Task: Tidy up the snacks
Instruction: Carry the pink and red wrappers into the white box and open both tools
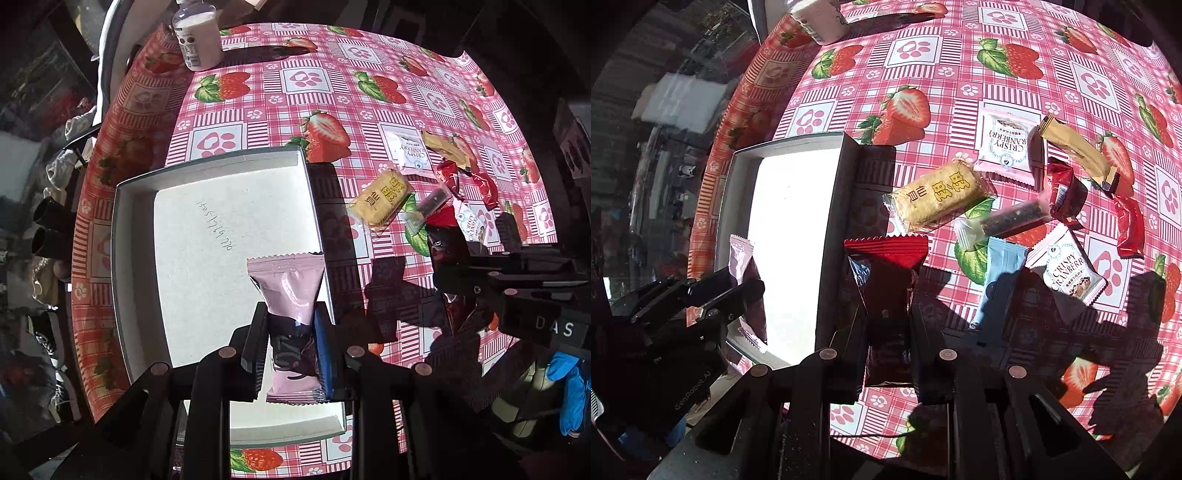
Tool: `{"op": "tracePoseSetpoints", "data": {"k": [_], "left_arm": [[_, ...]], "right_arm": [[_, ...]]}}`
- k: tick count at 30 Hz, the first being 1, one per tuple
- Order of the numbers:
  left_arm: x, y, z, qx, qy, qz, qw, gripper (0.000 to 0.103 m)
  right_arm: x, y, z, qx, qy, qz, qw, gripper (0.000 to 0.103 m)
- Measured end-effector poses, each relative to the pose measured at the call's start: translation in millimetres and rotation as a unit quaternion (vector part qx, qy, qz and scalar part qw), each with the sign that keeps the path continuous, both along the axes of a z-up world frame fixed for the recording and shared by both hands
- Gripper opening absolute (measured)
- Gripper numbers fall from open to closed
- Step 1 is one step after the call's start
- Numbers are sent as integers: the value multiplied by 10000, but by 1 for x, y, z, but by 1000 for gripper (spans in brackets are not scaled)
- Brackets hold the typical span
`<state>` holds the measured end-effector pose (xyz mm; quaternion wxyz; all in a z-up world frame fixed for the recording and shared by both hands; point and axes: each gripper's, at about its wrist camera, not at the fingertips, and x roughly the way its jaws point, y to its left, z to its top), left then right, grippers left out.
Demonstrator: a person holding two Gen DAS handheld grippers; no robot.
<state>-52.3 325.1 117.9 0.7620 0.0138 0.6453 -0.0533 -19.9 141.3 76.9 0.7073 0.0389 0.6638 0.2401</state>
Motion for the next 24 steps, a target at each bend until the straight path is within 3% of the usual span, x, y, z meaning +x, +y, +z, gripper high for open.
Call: {"op": "tracePoseSetpoints", "data": {"k": [11, 23, 24], "left_arm": [[-11, 54, -19, 158, 139, 452, 9988, 26], [-29, 78, -55, 231, 576, 636, 9960, 26], [-30, 78, -57, 234, 612, 621, 9959, 30]], "right_arm": [[-5, 73, 2, 89, 69, 565, 9983, 21], [-14, 125, -17, -31, 380, 1030, 9939, 21], [-14, 127, -18, -53, 384, 1053, 9937, 21]]}}
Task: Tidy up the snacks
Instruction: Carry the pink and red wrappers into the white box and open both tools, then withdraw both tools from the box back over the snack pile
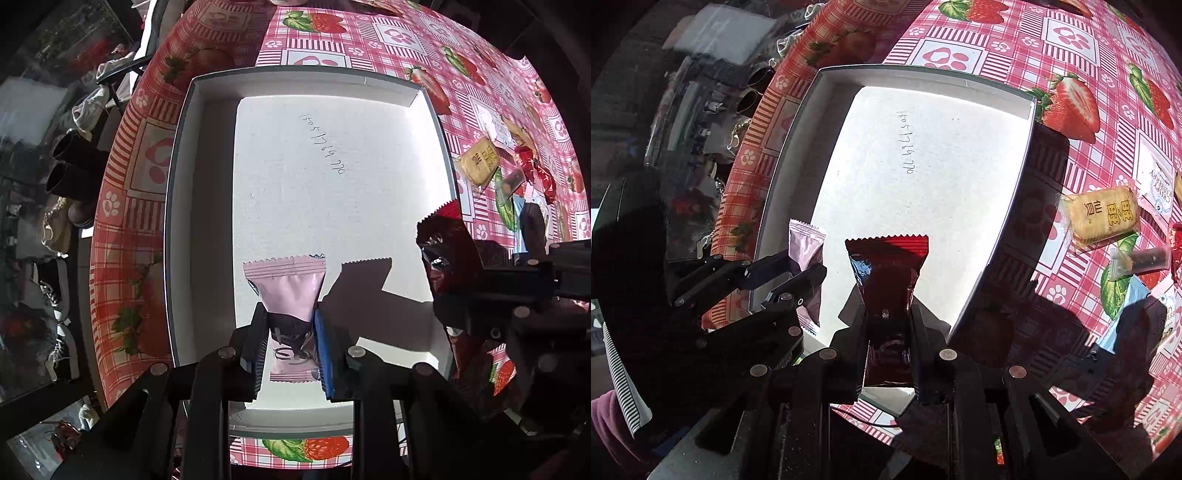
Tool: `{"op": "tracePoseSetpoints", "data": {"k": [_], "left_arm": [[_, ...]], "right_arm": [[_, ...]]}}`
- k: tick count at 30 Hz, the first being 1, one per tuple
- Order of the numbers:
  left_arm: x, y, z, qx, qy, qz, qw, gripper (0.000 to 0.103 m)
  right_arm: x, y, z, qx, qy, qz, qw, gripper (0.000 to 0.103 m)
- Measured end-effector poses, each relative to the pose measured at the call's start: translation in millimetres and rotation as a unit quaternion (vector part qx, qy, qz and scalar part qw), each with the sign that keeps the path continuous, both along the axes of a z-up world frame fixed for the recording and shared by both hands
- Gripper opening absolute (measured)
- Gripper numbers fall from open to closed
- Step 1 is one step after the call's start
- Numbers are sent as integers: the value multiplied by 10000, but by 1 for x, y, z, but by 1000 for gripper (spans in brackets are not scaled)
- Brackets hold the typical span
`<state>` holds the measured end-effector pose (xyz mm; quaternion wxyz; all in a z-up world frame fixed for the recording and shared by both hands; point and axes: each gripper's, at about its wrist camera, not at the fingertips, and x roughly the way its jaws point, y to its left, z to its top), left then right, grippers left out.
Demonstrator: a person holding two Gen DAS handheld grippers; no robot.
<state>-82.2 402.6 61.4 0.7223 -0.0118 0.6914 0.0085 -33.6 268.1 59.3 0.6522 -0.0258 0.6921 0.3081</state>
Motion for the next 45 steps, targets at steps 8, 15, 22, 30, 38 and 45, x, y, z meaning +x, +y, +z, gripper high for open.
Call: {"op": "tracePoseSetpoints", "data": {"k": [8, 15, 22, 30, 38, 45], "left_arm": [[-1, -10, 8, 59, -177, -43, 9998, 78], [5, -34, 10, -2, -92, -293, 9995, 79], [10, -63, 16, -10, -152, -608, 9980, 79], [17, -89, 20, -35, -159, -856, 9962, 79], [20, -117, 25, -44, -156, -1066, 9942, 79], [28, -141, 36, -302, -131, -1222, 9920, 79]], "right_arm": [[3, -15, -3, -213, -60, -241, 9995, 85], [16, -61, -13, -628, -1, -890, 9940, 103], [20, -103, -17, -678, 170, -1353, 9883, 103], [15, -134, -21, -645, 275, -1661, 9836, 103], [11, -161, -25, -630, 317, -1889, 9795, 103], [9, -189, -27, -598, 349, -2110, 9750, 103]]}}
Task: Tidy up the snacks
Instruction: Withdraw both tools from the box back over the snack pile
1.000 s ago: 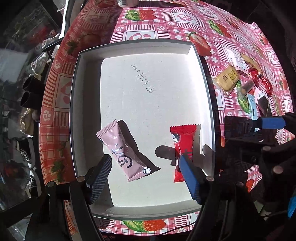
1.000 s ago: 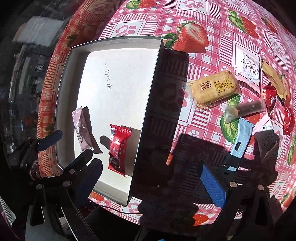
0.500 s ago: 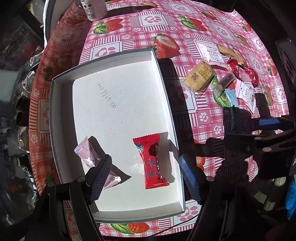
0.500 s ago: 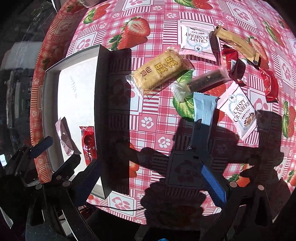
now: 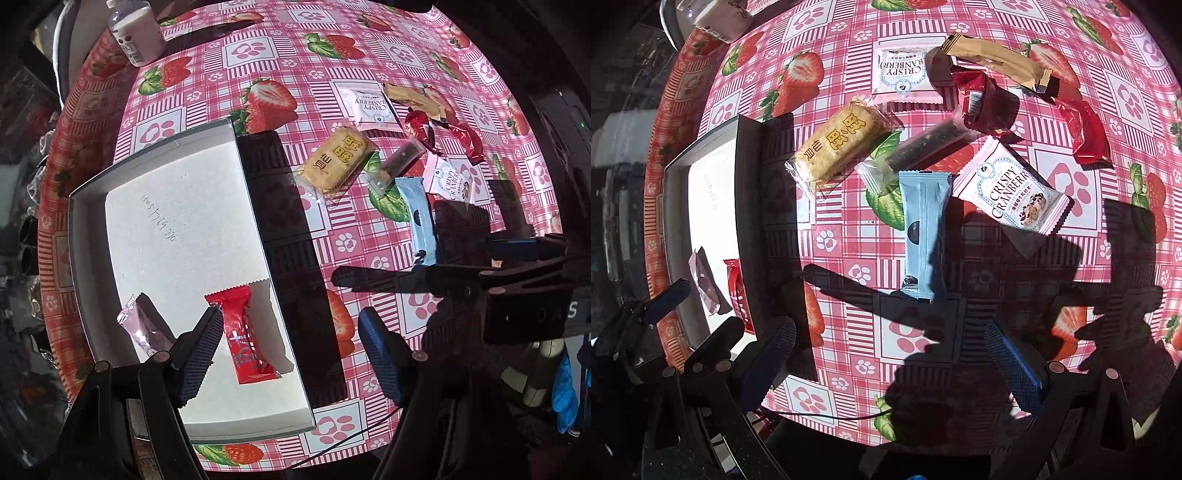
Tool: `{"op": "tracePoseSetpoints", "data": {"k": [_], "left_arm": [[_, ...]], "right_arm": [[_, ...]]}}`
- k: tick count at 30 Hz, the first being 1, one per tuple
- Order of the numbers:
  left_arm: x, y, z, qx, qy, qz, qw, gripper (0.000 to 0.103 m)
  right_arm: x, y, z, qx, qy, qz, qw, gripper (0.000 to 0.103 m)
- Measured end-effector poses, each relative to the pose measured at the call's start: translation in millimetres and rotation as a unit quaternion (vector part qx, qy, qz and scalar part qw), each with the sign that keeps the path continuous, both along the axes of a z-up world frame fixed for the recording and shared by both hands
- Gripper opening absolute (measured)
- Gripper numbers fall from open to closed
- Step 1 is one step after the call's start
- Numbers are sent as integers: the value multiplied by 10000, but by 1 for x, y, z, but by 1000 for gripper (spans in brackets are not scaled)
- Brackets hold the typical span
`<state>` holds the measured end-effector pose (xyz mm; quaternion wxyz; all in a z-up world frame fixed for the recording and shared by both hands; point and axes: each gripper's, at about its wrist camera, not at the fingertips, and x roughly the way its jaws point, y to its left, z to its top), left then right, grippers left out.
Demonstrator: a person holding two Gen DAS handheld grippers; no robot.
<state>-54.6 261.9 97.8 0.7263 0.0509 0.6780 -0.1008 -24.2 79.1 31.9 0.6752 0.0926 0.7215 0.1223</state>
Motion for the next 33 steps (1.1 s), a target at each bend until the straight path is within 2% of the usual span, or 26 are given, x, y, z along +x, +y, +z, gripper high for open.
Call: {"op": "tracePoseSetpoints", "data": {"k": [3, 4, 8, 11, 13, 16, 19, 23, 27, 29, 33], "left_arm": [[7, -9, 26, -412, -182, -39, 9990, 79], [11, -13, 41, -674, -304, -40, 9973, 79], [29, -27, 107, -1614, -767, -69, 9839, 79], [44, -36, 160, -2386, -984, -62, 9661, 79], [51, -45, 201, -2943, -1122, -64, 9491, 79], [60, -57, 261, -3907, -1288, -90, 9114, 80], [68, -71, 317, -4898, -1230, -135, 8630, 81], [76, -95, 385, -6023, -983, -357, 7914, 81], [77, -122, 434, -6744, -626, -734, 7320, 83], [76, -135, 447, -7000, -393, -937, 7069, 83], [76, -153, 454, -7308, 55, -1089, 6738, 83]], "right_arm": [[-2, -15, -2, -13, -24, -180, 9998, 103], [-3, -21, -3, -1, -34, -257, 9997, 103], [-8, -49, -5, 31, -67, -601, 9982, 103], [-13, -72, -11, -41, -26, -868, 9962, 103], [-17, -86, -15, -78, 27, -1052, 9944, 103], [-25, -103, -20, -58, 84, -1287, 9916, 103], [-31, -114, -21, -23, 97, -1434, 9896, 103], [-35, -124, -18, 109, 51, -1625, 9866, 103], [-37, -127, -12, 185, -37, -1710, 9851, 103], [-40, -133, -9, 199, -63, -1723, 9848, 103], [-42, -137, -1, 234, -147, -1814, 9830, 103]]}}
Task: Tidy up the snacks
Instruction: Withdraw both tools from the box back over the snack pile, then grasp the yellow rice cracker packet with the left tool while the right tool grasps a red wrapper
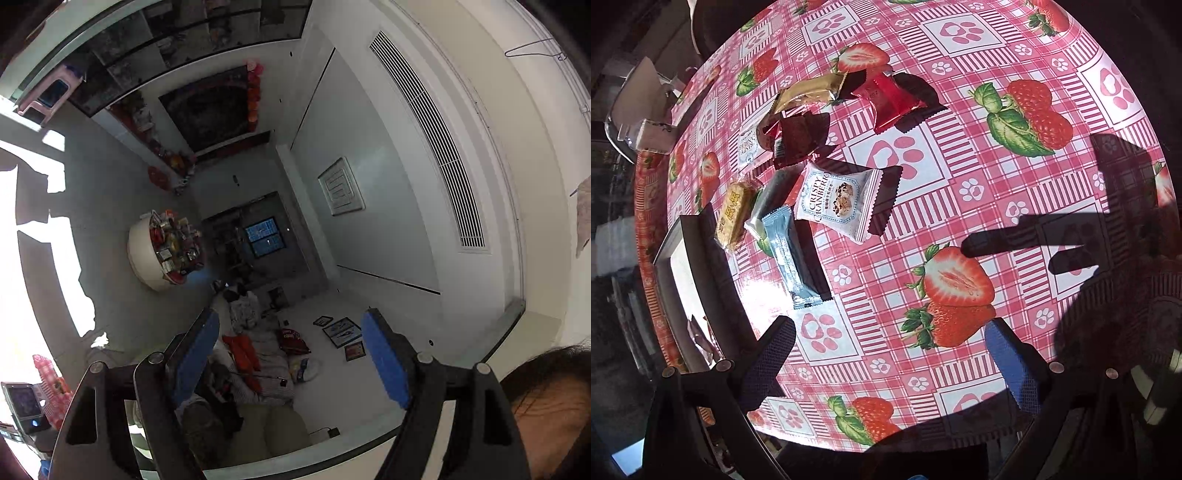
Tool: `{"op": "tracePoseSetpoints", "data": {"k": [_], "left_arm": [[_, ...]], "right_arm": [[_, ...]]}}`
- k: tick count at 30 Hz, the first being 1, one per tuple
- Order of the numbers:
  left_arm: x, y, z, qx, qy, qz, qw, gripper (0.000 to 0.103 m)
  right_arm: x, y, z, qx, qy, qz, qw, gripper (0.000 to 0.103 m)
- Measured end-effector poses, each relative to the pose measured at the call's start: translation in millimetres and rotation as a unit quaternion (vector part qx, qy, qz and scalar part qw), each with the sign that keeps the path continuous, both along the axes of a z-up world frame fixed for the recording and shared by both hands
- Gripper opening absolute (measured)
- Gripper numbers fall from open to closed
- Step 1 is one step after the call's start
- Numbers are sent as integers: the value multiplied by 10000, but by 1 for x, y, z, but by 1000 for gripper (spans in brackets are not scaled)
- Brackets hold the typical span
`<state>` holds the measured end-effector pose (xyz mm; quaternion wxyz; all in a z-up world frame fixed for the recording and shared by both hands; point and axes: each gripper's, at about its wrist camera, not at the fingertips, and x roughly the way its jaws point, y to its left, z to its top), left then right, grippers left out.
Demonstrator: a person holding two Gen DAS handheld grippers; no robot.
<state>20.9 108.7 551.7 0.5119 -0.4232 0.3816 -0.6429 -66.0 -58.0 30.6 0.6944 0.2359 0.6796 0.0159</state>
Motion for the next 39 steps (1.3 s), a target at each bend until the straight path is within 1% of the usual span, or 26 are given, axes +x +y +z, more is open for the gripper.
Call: {"op": "tracePoseSetpoints", "data": {"k": [2, 4, 6, 14, 19, 20, 23, 27, 29, 32, 33, 35, 36, 37, 38, 39], "left_arm": [[0, 1, 3, -139, 117, -149, 9997, 83], [1, 5, 8, -150, 96, -91, 9998, 83], [1, 8, 13, -221, 126, -137, 9996, 83], [-1, 8, -7, -368, 176, -79, 9991, 83], [0, 7, -10, -412, 188, -92, 9989, 83], [0, 9, -16, -400, 171, -88, 9990, 83], [3, 10, -22, -310, 101, 10, 9995, 83], [6, 7, -30, -265, 268, -34, 9993, 83], [6, 4, -32, -210, 267, -81, 9994, 83], [9, 3, -32, -298, 333, -190, 9988, 83], [11, 5, -33, -324, 337, -138, 9988, 83], [17, 12, -40, -237, 334, 40, 9992, 83], [22, 16, -47, -112, 345, 126, 9993, 84], [28, 22, -54, 141, 302, 302, 9990, 85], [34, 28, -65, 622, 176, 646, 9958, 85], [40, 33, -79, 1250, 2, 1003, 9871, 85]], "right_arm": [[-1, -6, 4, 8, -51, -72, 10000, 103], [0, -10, 6, 19, -105, -158, 9998, 103], [1, -13, 6, 11, -108, -200, 9997, 103], [2, -12, 2, 46, -81, -164, 9998, 103], [5, -6, 3, 84, -116, -99, 9998, 103], [5, -5, 3, 89, -120, -93, 9998, 103], [6, -6, 3, 98, -135, -89, 9998, 103], [7, -8, 2, 101, -134, -113, 9998, 103], [8, -10, 2, 90, -135, -110, 9998, 103], [9, -12, 0, 78, -108, -133, 9998, 103], [10, -13, 0, 77, -96, -143, 9998, 103], [11, -14, -2, 82, -88, -153, 9998, 103], [12, -14, -2, 82, -85, -148, 9998, 103], [14, -14, -3, 80, -76, -135, 9998, 103], [15, -15, -4, 74, -70, -127, 9999, 103], [17, -15, -5, 61, -65, -107, 9999, 103]]}}
